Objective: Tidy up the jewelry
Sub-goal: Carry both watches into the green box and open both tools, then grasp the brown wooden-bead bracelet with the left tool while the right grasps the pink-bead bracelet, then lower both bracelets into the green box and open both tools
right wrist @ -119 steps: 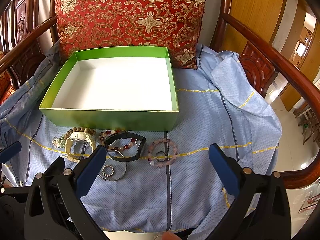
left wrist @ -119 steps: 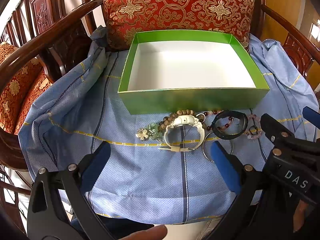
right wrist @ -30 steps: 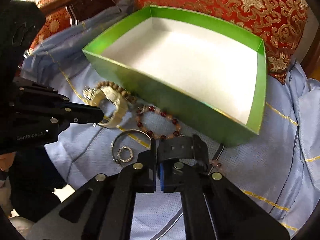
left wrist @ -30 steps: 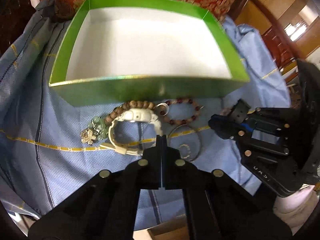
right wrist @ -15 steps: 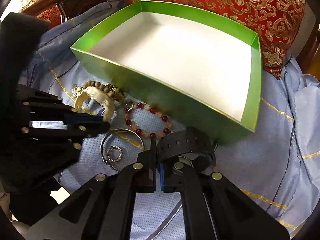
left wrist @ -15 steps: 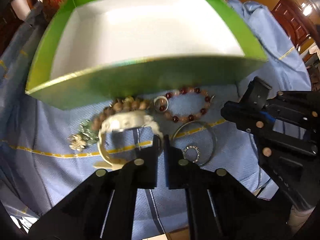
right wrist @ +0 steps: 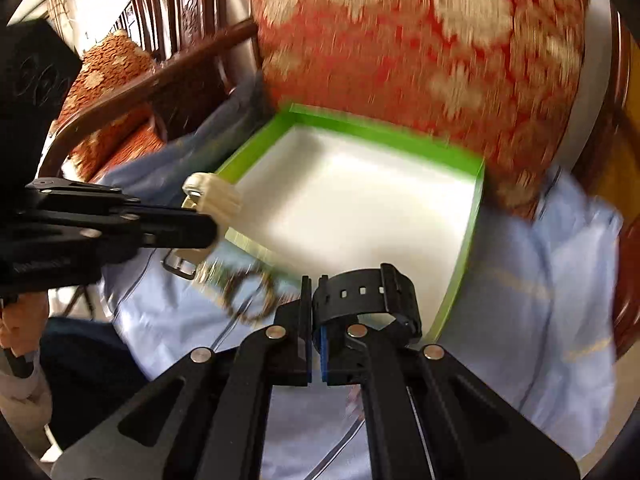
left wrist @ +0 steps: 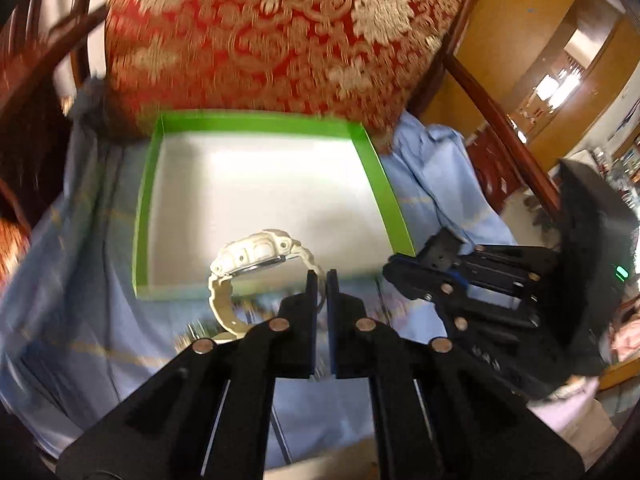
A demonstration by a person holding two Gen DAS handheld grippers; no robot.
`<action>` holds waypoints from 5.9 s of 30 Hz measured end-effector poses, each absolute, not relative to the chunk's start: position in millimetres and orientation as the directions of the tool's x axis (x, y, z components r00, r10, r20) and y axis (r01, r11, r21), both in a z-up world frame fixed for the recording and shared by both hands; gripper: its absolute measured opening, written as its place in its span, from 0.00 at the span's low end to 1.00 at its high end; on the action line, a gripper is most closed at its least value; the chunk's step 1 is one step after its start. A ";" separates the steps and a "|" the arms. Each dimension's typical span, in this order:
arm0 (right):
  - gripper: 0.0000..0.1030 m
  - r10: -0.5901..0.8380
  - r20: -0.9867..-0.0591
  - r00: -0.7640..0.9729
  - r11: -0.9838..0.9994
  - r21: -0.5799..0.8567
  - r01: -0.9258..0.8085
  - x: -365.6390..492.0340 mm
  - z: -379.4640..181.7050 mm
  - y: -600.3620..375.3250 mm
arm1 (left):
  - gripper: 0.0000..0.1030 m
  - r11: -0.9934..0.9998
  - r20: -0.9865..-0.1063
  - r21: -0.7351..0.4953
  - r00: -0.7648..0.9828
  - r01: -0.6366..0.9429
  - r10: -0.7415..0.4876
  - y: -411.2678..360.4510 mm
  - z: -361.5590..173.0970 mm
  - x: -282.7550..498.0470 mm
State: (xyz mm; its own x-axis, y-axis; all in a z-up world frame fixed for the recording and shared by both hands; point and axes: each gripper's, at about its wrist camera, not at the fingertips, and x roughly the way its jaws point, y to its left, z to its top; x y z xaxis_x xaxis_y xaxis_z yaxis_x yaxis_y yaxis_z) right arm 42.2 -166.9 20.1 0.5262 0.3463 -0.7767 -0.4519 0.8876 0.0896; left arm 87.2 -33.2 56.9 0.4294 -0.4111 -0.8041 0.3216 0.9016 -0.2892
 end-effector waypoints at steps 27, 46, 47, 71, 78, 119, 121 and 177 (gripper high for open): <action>0.56 0.379 -0.829 0.410 0.901 0.230 -0.368 32.1 -31.0 -243.0 | 0.45 0.937 -0.893 -0.178 0.350 0.301 -0.282 -31.8 -11.9 71.3; 0.48 0.325 -0.887 0.329 0.833 0.104 -0.544 6.3 -79.2 -163.3 | 0.68 0.985 -0.956 -0.122 0.254 0.123 -0.149 -4.8 -48.7 81.7; 0.48 0.314 -0.887 0.339 0.841 0.094 -0.533 7.8 -76.5 -166.2 | 0.68 0.986 -0.955 -0.127 0.255 0.111 -0.152 -1.4 -48.7 82.1; 0.22 0.147 -0.929 0.340 0.957 0.047 -0.286 37.9 -80.6 -244.7 | 0.48 0.990 -0.962 -0.096 0.245 0.107 -0.120 -8.0 -71.8 104.1; 0.08 0.149 -0.930 0.336 0.957 0.050 -0.287 41.7 -83.9 -240.1 | 0.40 0.987 -0.961 -0.116 0.240 0.115 -0.141 -12.1 -75.2 109.5; 0.08 0.168 -0.905 0.390 0.950 0.044 -0.308 40.8 -82.5 -219.1 | 0.11 0.974 -0.949 0.006 0.309 0.225 -0.066 -37.3 -59.1 73.5; 0.08 0.193 -0.888 0.418 0.945 0.055 -0.321 35.7 -69.7 -218.2 | 0.11 0.973 -0.931 -0.012 0.353 0.229 -0.095 -36.3 -40.5 67.6; 0.29 0.279 -0.913 0.299 0.889 0.128 -0.439 74.1 -100.3 -134.7 | 0.40 0.996 -0.948 -0.030 0.313 0.086 -0.056 42.1 -28.7 87.9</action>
